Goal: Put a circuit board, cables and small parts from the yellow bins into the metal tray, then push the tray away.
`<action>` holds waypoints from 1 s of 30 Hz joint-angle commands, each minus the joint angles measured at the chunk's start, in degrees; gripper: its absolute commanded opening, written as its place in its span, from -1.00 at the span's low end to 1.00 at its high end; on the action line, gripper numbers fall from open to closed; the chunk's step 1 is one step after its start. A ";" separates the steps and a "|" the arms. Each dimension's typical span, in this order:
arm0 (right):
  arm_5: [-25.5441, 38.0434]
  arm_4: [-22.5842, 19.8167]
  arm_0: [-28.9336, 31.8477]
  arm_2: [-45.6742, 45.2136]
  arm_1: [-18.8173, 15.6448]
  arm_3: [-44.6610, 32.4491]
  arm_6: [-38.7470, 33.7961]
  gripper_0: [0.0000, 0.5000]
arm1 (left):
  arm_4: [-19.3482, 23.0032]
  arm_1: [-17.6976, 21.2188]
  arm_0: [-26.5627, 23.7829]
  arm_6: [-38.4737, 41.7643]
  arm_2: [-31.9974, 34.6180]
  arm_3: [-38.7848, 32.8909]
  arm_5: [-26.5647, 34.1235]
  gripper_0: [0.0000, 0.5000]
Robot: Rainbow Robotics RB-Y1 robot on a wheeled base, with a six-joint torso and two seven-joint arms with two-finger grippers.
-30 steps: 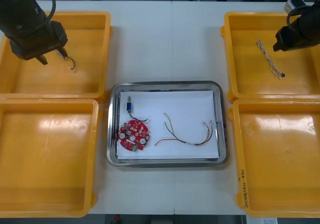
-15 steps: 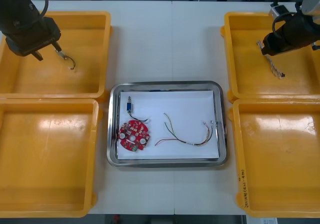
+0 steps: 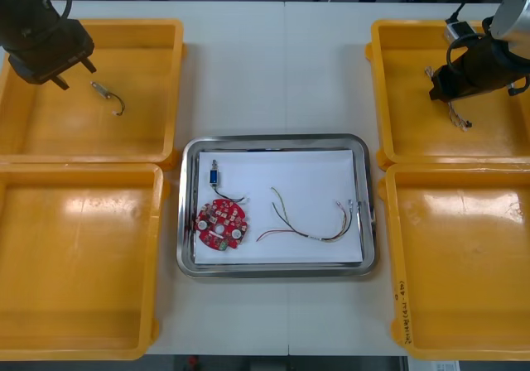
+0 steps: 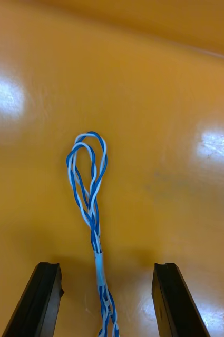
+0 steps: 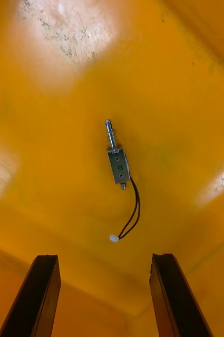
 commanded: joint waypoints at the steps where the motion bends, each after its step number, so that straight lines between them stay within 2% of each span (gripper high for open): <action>1: -0.54 -0.10 -4.64 -0.96 0.25 1.03 2.33 1.00 | -0.83 -0.39 -4.80 -4.20 1.53 4.68 -3.87 1.00; 10: -1.16 -0.10 -4.64 -1.57 0.25 1.03 2.33 1.00 | -0.83 -2.59 -6.29 -4.03 -0.93 13.39 -11.96 1.00; 15: -3.53 -0.10 -4.73 -1.75 0.25 3.14 2.33 1.00 | -1.01 -4.26 -7.35 -4.20 -1.02 18.57 -17.05 1.00; 19: -4.23 -0.19 -4.73 -1.92 0.25 3.76 2.24 1.00 | -1.18 -5.05 -7.43 -4.12 -1.55 20.24 -19.60 1.00; 24: -4.23 -0.19 -4.73 -1.92 0.51 4.02 1.89 1.00 | -1.01 -5.58 -7.35 -3.24 -5.68 20.77 -21.71 1.00; 30: -5.73 -1.51 -4.73 -1.92 0.86 5.61 1.71 1.00 | -1.36 -6.10 -7.35 -3.32 -6.21 23.23 -24.79 1.00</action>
